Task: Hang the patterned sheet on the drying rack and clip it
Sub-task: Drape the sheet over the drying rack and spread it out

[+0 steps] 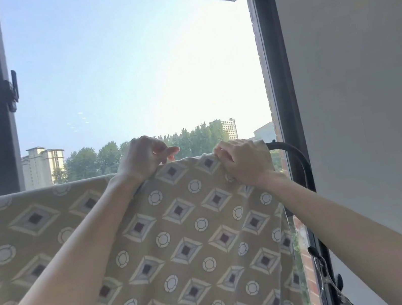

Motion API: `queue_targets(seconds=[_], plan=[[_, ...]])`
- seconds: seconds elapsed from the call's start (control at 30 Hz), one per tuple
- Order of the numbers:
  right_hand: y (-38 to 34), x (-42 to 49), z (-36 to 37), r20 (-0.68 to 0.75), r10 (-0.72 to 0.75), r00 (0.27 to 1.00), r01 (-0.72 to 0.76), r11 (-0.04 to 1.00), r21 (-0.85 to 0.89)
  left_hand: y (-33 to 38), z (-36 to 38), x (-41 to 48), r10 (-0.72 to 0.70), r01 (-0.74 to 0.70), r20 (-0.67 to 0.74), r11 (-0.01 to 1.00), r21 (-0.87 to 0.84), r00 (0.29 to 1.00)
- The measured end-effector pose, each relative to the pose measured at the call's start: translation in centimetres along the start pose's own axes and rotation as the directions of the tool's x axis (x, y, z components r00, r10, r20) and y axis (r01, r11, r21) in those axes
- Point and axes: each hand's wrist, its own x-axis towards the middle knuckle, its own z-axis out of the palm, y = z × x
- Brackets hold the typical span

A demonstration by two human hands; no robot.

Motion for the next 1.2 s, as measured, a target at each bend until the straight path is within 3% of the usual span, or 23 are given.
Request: queue_targets(seconds=[0.13, 0.23, 0.33, 0.47, 0.63, 0.8, 0.97, 1.2], plan=[[-1.7, -0.8, 0.8, 0.058, -0.082, 0.995, 0.081, 0.996, 0.024, -0.1, -1.1, -2.4, 0.033, -0.023, -0.111, 0.996, 0.088, 0.993], [-2.1, -1.7, 2.0, 0.002, -0.091, 0.996, 0.09, 0.992, -0.093, -1.6, -3.1, -5.8, 0.035, -0.023, -0.084, 0.99, 0.139, 0.996], [-5.0, -2.4, 3.3, -0.054, -0.06, 0.997, 0.059, 0.998, -0.028, -3.6, -5.8, -9.4, 0.048, -0.019, -0.122, 0.973, 0.232, 0.991], [-10.6, -1.9, 4.1, 0.089, -0.124, 0.988, 0.123, 0.992, 0.022, -6.9, -11.2, -12.8, -0.083, 0.13, -0.136, 0.915, 0.383, 0.987], [-17.0, -0.4, 3.6, 0.168, -0.205, 0.964, 0.189, 0.976, 0.109, -8.8, -17.7, -15.6, -0.264, 0.287, -0.118, 0.813, 0.506, 0.957], [-21.9, 1.1, 4.3, 0.138, -0.287, 0.948, 0.259, 0.947, 0.189, -9.8, -20.5, -16.2, -0.238, 0.27, -0.128, 0.834, 0.482, 0.963], [-22.7, 2.3, 4.6, 0.108, -0.322, 0.941, 0.309, 0.943, 0.124, -10.8, -20.5, -15.5, -0.129, 0.192, -0.159, 0.842, 0.503, 0.979], [-24.2, 4.5, 4.2, 0.043, -0.163, 0.986, 0.157, 0.98, 0.122, -12.2, -21.7, -11.5, -0.097, 0.13, -0.096, 0.889, 0.44, 0.991]])
